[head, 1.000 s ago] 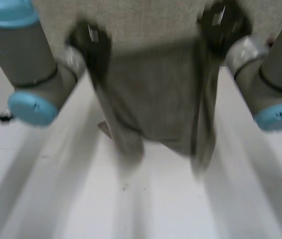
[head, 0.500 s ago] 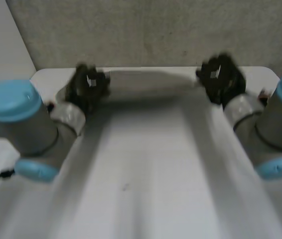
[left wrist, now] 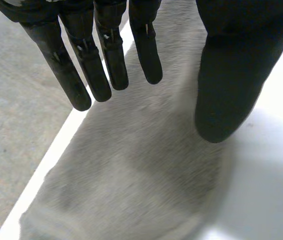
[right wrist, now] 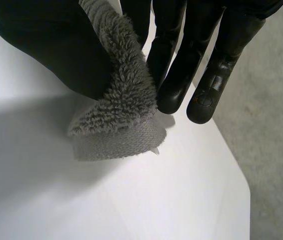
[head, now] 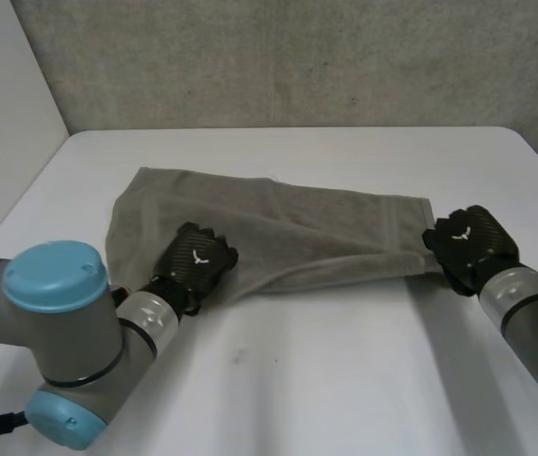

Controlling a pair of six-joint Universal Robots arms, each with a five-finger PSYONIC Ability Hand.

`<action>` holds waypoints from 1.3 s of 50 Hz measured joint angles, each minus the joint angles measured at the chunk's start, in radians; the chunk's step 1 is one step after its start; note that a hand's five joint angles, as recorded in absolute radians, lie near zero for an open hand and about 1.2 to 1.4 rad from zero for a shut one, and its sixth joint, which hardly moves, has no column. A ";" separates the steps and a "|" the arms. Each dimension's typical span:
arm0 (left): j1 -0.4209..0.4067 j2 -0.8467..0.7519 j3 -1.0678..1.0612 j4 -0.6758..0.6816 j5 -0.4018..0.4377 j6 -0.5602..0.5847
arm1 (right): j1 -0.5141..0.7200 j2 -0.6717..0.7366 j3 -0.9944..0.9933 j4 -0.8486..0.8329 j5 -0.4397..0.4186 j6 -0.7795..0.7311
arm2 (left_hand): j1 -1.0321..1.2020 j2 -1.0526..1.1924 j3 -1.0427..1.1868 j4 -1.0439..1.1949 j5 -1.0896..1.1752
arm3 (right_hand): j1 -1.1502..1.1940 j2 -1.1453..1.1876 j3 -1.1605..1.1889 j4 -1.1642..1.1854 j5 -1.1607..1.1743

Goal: Fold the towel.

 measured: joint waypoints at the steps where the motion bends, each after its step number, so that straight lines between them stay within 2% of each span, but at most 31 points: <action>1: 0.008 0.015 -0.009 -0.001 0.000 -0.004 | -0.020 -0.001 0.013 -0.003 -0.006 0.006 | -0.026 -0.032 -0.033 -0.032 -0.030 | 0.000 0.000 0.000 0.000 0.000; 6: 0.064 0.071 -0.037 -0.003 0.004 -0.053 | -0.092 0.000 0.042 -0.017 -0.043 0.020 | -0.081 -0.089 -0.088 -0.090 -0.089 | 0.000 0.000 0.000 0.000 0.000; 12: 0.170 0.116 -0.049 -0.014 0.024 -0.211 | -0.170 0.004 0.054 -0.027 -0.097 0.027 | -0.096 -0.104 -0.105 -0.106 -0.106 | 0.000 0.000 0.000 0.000 0.000; 18: 0.263 0.104 -0.044 -0.085 0.136 -0.390 | -0.184 0.012 0.054 -0.029 -0.112 0.027 | -0.092 -0.089 -0.091 -0.090 -0.087 | 0.000 0.000 0.000 0.000 0.000; 20: 0.263 0.104 -0.044 -0.085 0.136 -0.390 | -0.184 0.012 0.054 -0.029 -0.112 0.027 | -0.092 -0.089 -0.091 -0.090 -0.087 | 0.000 0.000 0.000 0.000 0.000; 21: 0.284 0.096 -0.042 -0.127 0.184 -0.422 | -0.182 0.014 0.055 -0.030 -0.112 0.028 | -0.079 -0.082 -0.084 -0.082 -0.080 | 0.000 0.000 0.000 0.000 0.000; 22: 0.289 0.094 -0.042 -0.140 0.196 -0.428 | -0.181 0.014 0.055 -0.030 -0.111 0.028 | -0.079 -0.082 -0.084 -0.082 -0.080 | 0.000 0.000 0.000 0.000 0.000; 27: 0.300 0.092 -0.049 -0.181 0.215 -0.431 | -0.179 0.015 0.056 -0.031 -0.110 0.028 | -0.020 -0.023 -0.025 -0.024 -0.023 | 0.000 0.000 0.000 0.000 0.000; 33: 0.306 0.094 -0.065 -0.188 0.190 -0.421 | -0.179 0.017 0.056 -0.031 -0.110 0.028 | -0.015 -0.017 -0.020 -0.018 -0.017 | 0.000 0.000 0.000 0.000 0.000; 50: 0.336 0.008 -0.071 -0.127 0.154 -0.318 | -0.177 0.033 0.057 -0.031 -0.110 0.028 | 0.020 0.017 0.016 0.012 0.011 | 0.000 0.000 0.000 0.000 0.001; 54: 0.343 -0.007 -0.069 -0.117 0.154 -0.295 | -0.177 0.032 0.057 -0.031 -0.110 0.028 | 0.206 0.202 0.200 0.185 0.185 | 0.000 0.000 0.000 0.000 0.001; 55: 0.344 -0.009 -0.068 -0.115 0.154 -0.293 | -0.176 0.032 0.057 -0.031 -0.110 0.028 | 0.356 0.351 0.348 0.350 0.328 | 0.000 0.000 0.000 0.000 0.001; 57: 0.349 -0.009 -0.070 -0.103 0.155 -0.288 | -0.176 0.032 0.056 -0.031 -0.109 0.027 | 0.506 0.509 0.505 0.508 0.505 | 0.000 0.000 0.000 0.000 0.002; 65: 0.357 0.093 -0.098 -0.082 0.135 -0.288 | -0.178 0.027 0.054 -0.022 -0.102 0.025 | 0.561 0.609 0.605 0.606 0.585 | 0.000 0.000 0.000 0.000 0.002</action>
